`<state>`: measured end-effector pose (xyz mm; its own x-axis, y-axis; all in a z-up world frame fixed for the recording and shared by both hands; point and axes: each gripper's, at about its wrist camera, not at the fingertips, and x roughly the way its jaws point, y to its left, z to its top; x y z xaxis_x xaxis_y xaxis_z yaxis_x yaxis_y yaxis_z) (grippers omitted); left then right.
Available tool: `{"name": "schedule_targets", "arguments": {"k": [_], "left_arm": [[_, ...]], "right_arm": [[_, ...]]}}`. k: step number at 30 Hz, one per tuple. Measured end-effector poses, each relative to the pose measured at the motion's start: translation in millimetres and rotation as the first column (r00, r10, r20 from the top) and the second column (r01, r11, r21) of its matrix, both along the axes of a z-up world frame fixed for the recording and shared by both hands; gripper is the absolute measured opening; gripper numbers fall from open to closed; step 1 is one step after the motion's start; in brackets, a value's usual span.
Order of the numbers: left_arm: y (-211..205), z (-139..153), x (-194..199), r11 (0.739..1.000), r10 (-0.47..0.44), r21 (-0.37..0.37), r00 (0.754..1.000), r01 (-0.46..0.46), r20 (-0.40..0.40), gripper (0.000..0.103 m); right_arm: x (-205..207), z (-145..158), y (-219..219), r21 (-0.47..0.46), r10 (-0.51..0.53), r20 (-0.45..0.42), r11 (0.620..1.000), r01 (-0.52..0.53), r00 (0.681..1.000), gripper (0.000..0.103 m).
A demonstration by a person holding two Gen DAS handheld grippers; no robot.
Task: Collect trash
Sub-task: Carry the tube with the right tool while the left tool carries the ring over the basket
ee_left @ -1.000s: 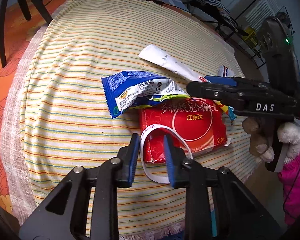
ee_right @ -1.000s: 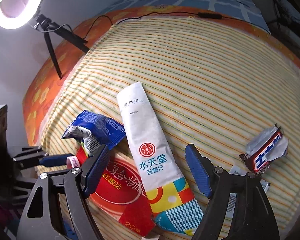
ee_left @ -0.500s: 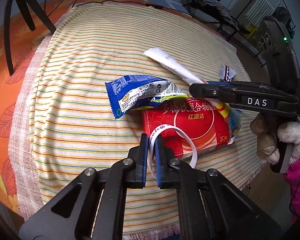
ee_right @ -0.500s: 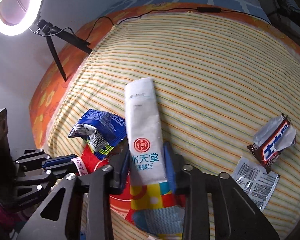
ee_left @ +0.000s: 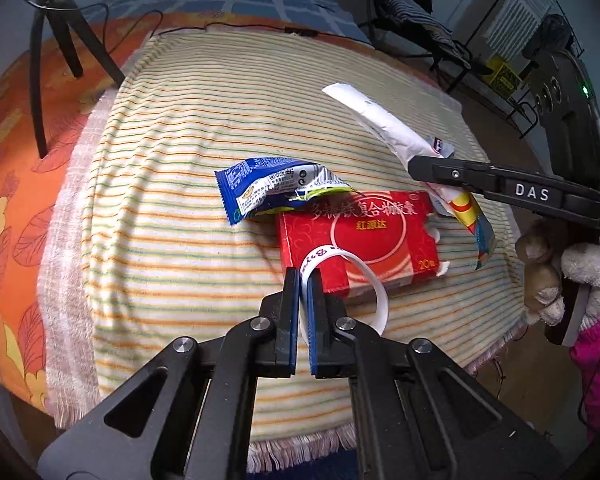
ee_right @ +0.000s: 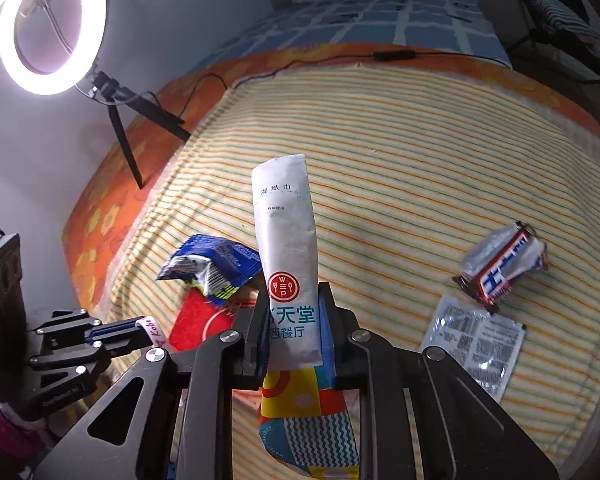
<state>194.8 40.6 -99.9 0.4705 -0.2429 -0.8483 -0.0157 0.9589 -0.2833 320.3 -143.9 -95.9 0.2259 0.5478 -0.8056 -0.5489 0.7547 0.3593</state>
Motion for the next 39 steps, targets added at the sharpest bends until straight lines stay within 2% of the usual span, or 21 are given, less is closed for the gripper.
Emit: {"name": "schedule_targets", "arguments": {"k": [12,18,27,39], "left_arm": [[6.3,23.2,-55.6,0.998,0.060,-0.038,0.998,-0.059,0.029,0.001],[4.8,30.0,-91.3,0.997,0.078,-0.004,0.996,-0.078,0.039,0.001],[1.5,25.7,-144.5,0.993,0.120,0.017,0.993,-0.121,0.016,0.001],[-9.4,-0.3,-190.9,0.987,0.161,0.005,0.986,-0.161,-0.037,0.001]], "right_arm": [[-58.2,32.9,-22.8,0.070,0.017,0.035,0.997,-0.019,0.999,0.018],[-98.3,45.4,-25.6,0.083,0.049,0.051,0.995,-0.053,0.997,0.018],[-158.3,45.9,-25.1,0.086,0.114,0.052,0.989,-0.118,0.992,0.018],[-227.1,21.0,-28.6,0.050,0.167,0.004,0.985,-0.167,0.986,0.019]]}}
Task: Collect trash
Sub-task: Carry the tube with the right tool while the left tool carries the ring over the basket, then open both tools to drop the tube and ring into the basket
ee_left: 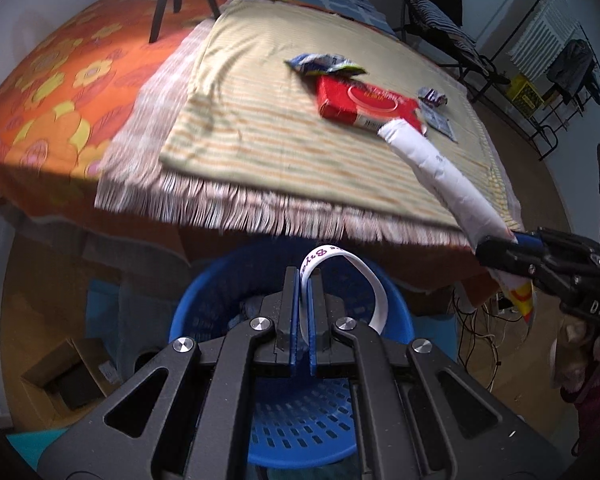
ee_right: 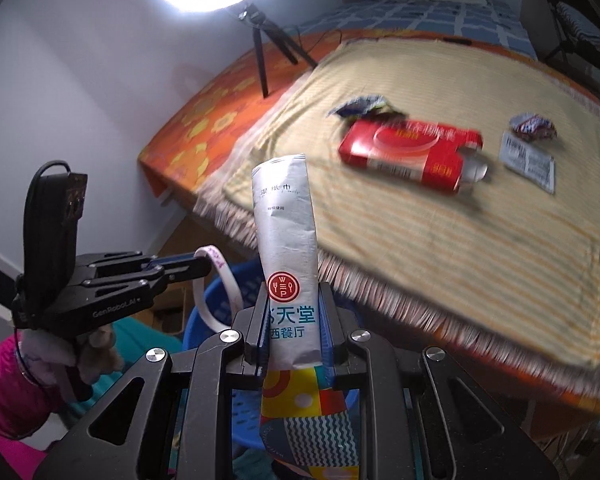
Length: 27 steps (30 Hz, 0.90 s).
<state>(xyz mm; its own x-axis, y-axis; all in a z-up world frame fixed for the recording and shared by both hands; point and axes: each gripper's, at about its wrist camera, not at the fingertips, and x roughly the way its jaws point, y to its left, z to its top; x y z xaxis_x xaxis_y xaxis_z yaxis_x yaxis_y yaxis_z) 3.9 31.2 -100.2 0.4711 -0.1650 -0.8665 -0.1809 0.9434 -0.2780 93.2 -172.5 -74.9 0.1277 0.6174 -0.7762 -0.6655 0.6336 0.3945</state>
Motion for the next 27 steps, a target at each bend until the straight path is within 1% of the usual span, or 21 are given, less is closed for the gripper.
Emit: {"name": "schedule_targets", "arguments": {"k": [6,12,19,27], "left_arm": [[-1.4,-16.2,-14.5,1.000,0.024,-0.014,0.999,-0.025,-0.037,0.001],[-2.3,-32.1,-22.1,0.999,0.041,-0.008,0.996,-0.041,-0.078,0.001],[-1.3,-51.4,-25.6,0.998,0.057,0.007,0.991,-0.056,-0.125,0.001],[-0.7,-61.6,-27.0,0.997,0.073,0.032,0.985,-0.069,-0.157,0.001]], "right_arm": [[-17.7,-18.4,2.2,-0.020,0.008,-0.040,1.000,-0.009,0.999,0.019],[-28.7,-37.6,5.0,-0.047,0.009,-0.078,0.999,-0.013,0.997,0.019],[-33.4,-60.6,8.7,-0.071,-0.001,-0.122,0.997,-0.008,0.993,0.020],[-35.1,-77.7,10.1,-0.089,-0.029,-0.155,0.996,0.015,0.988,0.020]]}}
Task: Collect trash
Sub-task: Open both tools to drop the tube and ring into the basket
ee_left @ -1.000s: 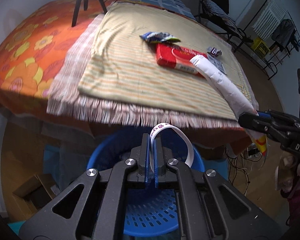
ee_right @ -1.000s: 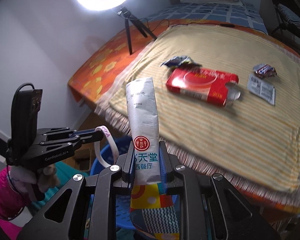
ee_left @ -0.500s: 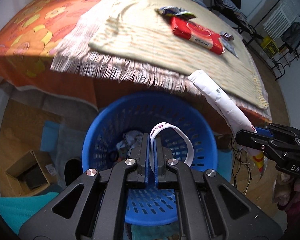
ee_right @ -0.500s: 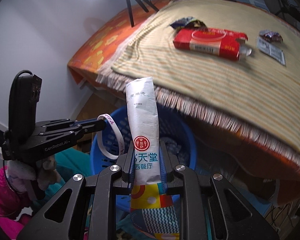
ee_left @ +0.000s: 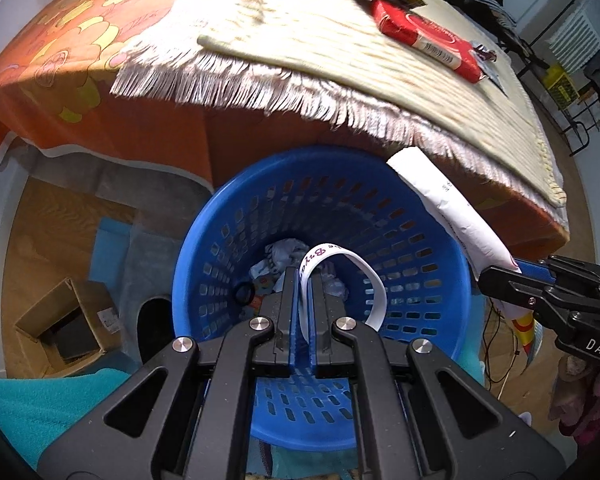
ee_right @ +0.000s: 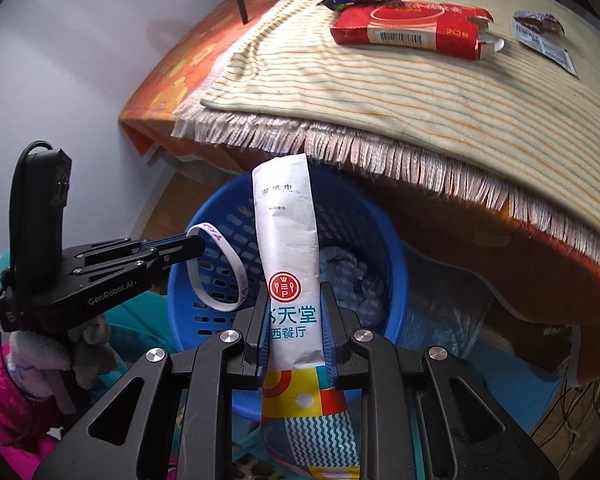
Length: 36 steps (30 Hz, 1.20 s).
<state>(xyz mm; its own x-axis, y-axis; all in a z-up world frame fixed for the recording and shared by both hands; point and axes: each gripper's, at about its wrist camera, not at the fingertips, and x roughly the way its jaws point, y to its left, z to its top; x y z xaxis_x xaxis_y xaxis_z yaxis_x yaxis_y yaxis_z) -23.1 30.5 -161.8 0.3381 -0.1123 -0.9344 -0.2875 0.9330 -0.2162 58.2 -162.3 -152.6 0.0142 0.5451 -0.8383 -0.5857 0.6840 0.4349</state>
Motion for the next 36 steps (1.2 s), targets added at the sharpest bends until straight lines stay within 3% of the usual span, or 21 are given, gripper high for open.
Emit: {"name": "schedule_targets", "arguments": {"k": [9,11,13,15,20,24,36], "left_arm": [[5.1,-5.8,-1.2,1.000,0.016,-0.020,1.000,-0.016,-0.018,0.003],[6.2,-7.6,-1.3,0.999,0.019,-0.033,0.999,-0.020,-0.026,0.010],[6.0,-6.9,-1.9,0.999,0.019,-0.029,1.000,-0.019,-0.023,0.035],[5.4,-4.4,-3.3,1.000,0.020,-0.015,1.000,-0.020,-0.006,0.046],[4.1,-1.5,-2.0,1.000,0.021,-0.011,1.000,-0.021,0.001,0.047],[4.3,-0.3,-1.9,1.000,0.027,-0.005,1.000,-0.027,0.004,0.058],[0.2,12.1,5.2,1.000,-0.004,-0.010,1.000,0.004,0.021,0.058]], "right_arm": [[2.4,-10.3,6.1,-0.037,-0.021,-0.016,0.999,0.020,1.000,0.024],[3.9,-12.4,7.0,-0.048,-0.031,-0.021,0.998,0.030,0.999,0.031],[4.4,-12.9,7.2,-0.057,-0.039,-0.013,0.998,0.038,0.999,0.044],[4.1,-12.1,6.5,-0.056,-0.043,-0.006,0.998,0.042,0.999,0.047],[5.8,-10.9,4.7,-0.059,-0.049,0.001,0.997,0.049,0.999,0.047],[5.4,-9.5,2.4,-0.059,-0.055,0.004,0.997,0.055,0.999,0.047],[13.4,2.1,-8.5,-0.074,-0.086,0.065,0.993,0.091,0.994,0.047]]}}
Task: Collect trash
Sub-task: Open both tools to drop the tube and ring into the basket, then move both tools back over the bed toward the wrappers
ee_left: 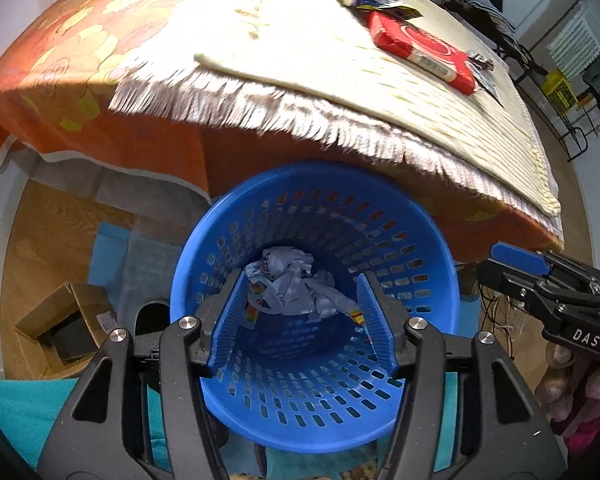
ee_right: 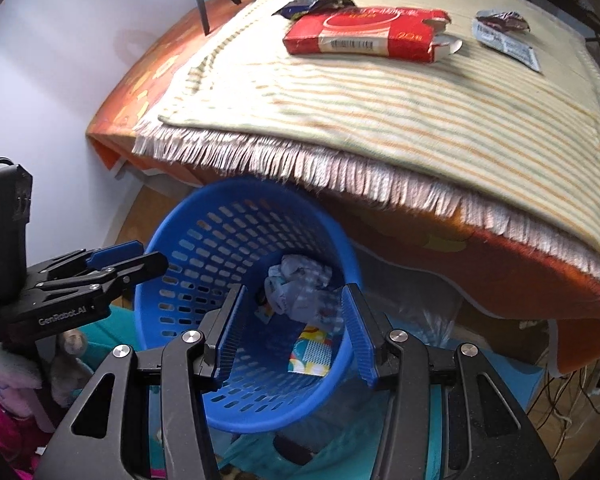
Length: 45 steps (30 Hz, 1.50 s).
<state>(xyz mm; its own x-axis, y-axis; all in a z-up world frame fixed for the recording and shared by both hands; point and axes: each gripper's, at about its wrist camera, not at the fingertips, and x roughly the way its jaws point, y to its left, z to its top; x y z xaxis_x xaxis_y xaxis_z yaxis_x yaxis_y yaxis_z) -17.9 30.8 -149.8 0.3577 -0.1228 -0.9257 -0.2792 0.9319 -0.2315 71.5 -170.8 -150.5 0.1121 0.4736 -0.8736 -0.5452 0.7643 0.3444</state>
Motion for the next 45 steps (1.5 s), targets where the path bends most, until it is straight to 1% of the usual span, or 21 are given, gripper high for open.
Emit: {"name": "schedule_targets", "arguments": {"k": [4,8,9,10,12,13,16,20,25,31,36,38,41,43,45], "left_arm": [[-3.1,8.4,9.5,1.000,-0.023,0.007,1.000,0.023,0.011,0.058],[-3.9,20.2,23.7,0.999,-0.044,0.023,0.999,0.044,0.029,0.060],[-3.9,23.0,27.2,0.998,-0.050,0.028,0.998,0.049,0.033,0.062],[-3.9,26.8,31.8,0.998,-0.056,0.034,0.998,0.055,0.040,0.064],[-3.8,32.6,39.8,0.997,-0.067,0.041,0.996,0.065,0.052,0.065],[-3.9,36.4,45.5,0.996,-0.075,0.045,0.995,0.072,0.059,0.065],[-4.4,44.8,59.6,0.995,-0.094,0.049,0.993,0.090,0.073,0.065],[-3.5,57.3,83.3,0.991,-0.120,0.065,0.988,0.114,0.096,0.065],[-5.7,70.3,111.2,0.984,-0.161,0.101,0.980,0.149,0.118,0.065],[-14.4,80.7,147.8,0.970,-0.220,0.138,0.967,0.201,0.132,0.065],[-20.4,83.8,174.5,0.957,-0.263,0.160,0.956,0.242,0.129,0.066],[-19.7,81.4,186.4,0.958,-0.268,0.142,0.956,0.251,0.120,0.066],[-14.3,76.4,201.4,0.966,-0.253,0.077,0.961,0.246,0.109,0.066],[-6.7,70.1,213.0,0.974,-0.224,-0.002,0.969,0.225,0.102,0.066],[0.6,64.2,222.7,0.980,-0.184,-0.062,0.979,0.190,0.091,0.066]], "right_arm": [[4.8,5.8,-5.4,-0.014,-0.023,0.039,1.000,0.024,0.999,0.048],[11.8,13.9,-13.1,-0.002,-0.044,0.069,0.999,0.044,0.997,0.048],[13.6,16.1,-14.8,0.001,-0.050,0.078,0.999,0.050,0.996,0.050],[15.9,18.3,-17.4,0.005,-0.056,0.088,0.998,0.056,0.995,0.056],[21.6,23.5,-22.9,0.014,-0.073,0.110,0.997,0.072,0.991,0.064],[24.4,25.6,-25.3,0.019,-0.085,0.123,0.996,0.083,0.989,0.066],[36.4,31.2,-35.0,0.031,-0.126,0.145,0.992,0.122,0.981,0.066],[56.3,37.9,-50.0,0.076,-0.190,0.134,0.981,0.181,0.973,0.068],[73.9,43.5,-57.4,0.107,-0.220,0.135,0.972,0.207,0.966,0.068],[93.7,47.7,-63.6,0.099,-0.246,0.158,0.968,0.232,0.956,0.068],[123.6,54.8,-73.5,0.094,-0.284,0.176,0.958,0.271,0.942,0.068],[134.9,59.2,-76.1,0.090,-0.296,0.183,0.955,0.283,0.938,0.068],[154.7,64.9,-80.5,0.092,-0.315,0.178,0.948,0.303,0.932,0.068],[166.4,66.9,-83.1,0.089,-0.331,0.184,0.943,0.320,0.925,0.068],[178.4,67.6,-85.3,0.087,-0.347,0.189,0.938,0.336,0.919,0.068]]}}
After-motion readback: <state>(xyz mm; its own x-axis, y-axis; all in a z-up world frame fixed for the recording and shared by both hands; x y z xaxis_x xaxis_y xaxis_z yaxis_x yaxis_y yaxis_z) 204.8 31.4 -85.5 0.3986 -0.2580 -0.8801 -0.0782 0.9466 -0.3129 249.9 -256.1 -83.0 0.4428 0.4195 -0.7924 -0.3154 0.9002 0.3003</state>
